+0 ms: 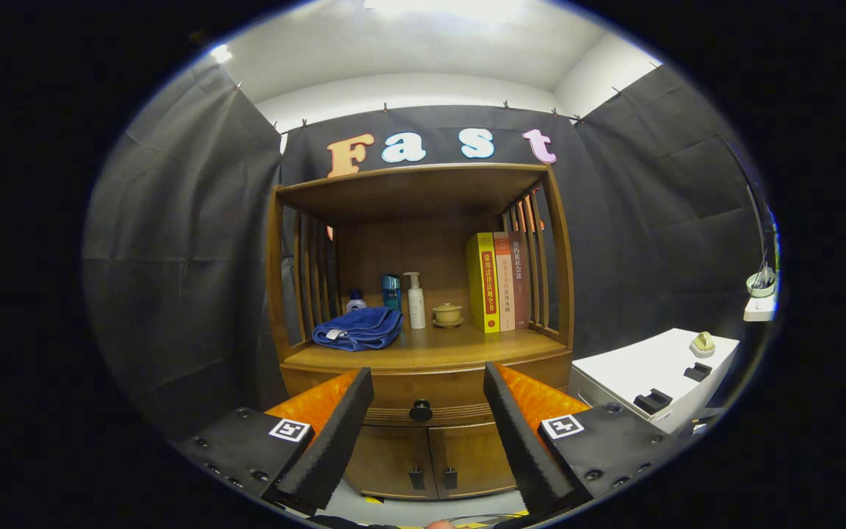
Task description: Pull open the drawer, take out the items inside it, and place them on the countertop above the cabinet.
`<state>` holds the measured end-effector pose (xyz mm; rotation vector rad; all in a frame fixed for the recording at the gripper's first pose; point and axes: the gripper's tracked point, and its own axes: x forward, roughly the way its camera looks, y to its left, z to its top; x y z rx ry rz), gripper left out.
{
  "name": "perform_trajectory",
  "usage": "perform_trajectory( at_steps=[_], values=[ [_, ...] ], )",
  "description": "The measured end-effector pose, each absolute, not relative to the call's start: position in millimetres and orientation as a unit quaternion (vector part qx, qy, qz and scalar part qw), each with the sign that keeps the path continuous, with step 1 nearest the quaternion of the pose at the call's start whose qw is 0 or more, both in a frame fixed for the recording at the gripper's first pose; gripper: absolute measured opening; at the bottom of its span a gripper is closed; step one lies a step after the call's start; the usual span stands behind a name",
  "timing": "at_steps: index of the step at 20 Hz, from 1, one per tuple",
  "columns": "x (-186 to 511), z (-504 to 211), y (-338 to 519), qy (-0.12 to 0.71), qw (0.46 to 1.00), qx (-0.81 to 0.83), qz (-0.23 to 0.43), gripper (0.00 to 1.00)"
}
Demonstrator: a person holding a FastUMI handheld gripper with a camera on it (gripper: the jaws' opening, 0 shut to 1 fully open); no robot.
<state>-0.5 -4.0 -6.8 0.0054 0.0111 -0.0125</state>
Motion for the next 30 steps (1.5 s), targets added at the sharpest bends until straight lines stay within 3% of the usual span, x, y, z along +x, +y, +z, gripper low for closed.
perform_trajectory(
  at_steps=[18,30],
  values=[
    [32.0,-5.2,-0.5,-0.012,1.0,-0.007,-0.007,0.99],
    [142.6,-105.3,2.1,0.022,1.0,-0.018,0.002,0.99]
  ],
)
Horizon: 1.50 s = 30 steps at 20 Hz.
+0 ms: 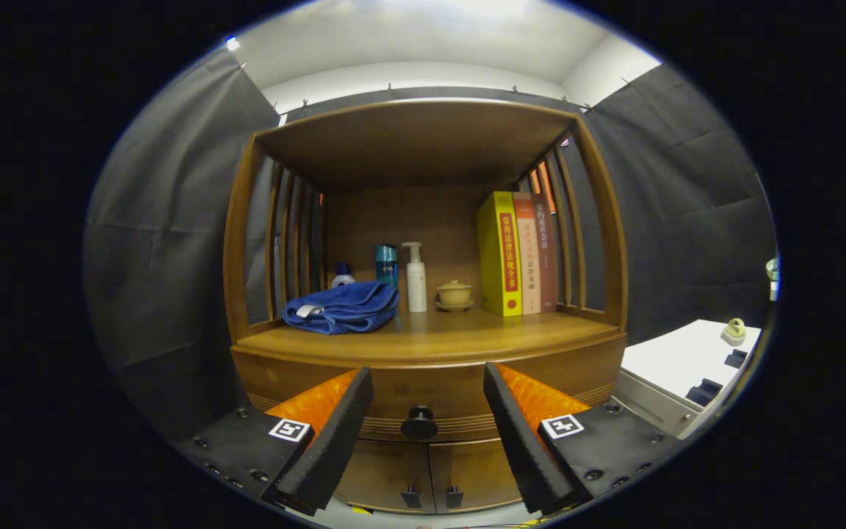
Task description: Pull open the drawer, take out the items inside it, and place them on the countertop above the cabinet.
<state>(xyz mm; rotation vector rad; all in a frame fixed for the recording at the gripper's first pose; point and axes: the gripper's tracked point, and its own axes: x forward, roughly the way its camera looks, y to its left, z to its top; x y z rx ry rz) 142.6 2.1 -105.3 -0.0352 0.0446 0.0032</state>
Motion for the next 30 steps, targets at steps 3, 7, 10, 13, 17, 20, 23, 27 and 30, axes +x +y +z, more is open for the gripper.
perform_trajectory(
  at_steps=[3,7,10,13,17,20,23,27,30],
  values=[
    [162.7,-134.0,7.4,0.038,0.999,-0.022,0.012,0.99],
    [180.3,-162.4,8.1,0.061,0.998,-0.006,0.018,0.96],
    [192.0,-176.2,3.0,0.072,0.997,0.004,0.014,0.93],
    [202.5,-186.0,-1.4,0.078,0.997,0.007,0.01,0.89],
    [213.4,-196.2,-4.7,0.084,0.996,0.003,0.005,0.83],
    [214.3,-199.3,-9.6,0.076,0.997,-0.007,-0.008,0.78],
    [213.6,-204.6,-4.0,0.074,0.997,-0.005,-0.013,0.77],
    [211.8,-211.0,2.3,0.075,0.997,0.004,0.001,0.52],
    [208.3,-211.4,1.3,0.087,0.996,0.005,0.008,0.41]
  ],
)
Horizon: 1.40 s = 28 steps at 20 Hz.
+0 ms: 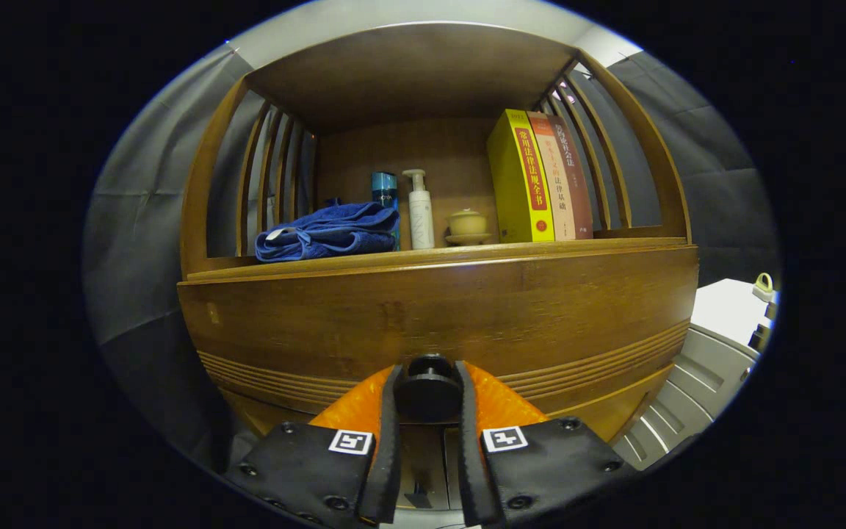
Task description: Pull open the drawer, take out the items inside it, and place them on the countertop above the cabinet.
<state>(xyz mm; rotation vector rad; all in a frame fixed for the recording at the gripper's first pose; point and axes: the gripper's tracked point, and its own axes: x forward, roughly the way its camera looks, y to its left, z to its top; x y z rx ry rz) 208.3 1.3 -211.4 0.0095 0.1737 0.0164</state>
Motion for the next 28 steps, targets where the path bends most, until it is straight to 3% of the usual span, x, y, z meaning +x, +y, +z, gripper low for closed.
perform_trajectory(
  at_steps=[20,28],
  values=[
    [77.1,-208.7,5.9,0.108,0.993,0.041,0.0,0.41],
    [56.2,-212.3,5.5,0.103,0.993,0.05,-0.007,0.4]
  ],
)
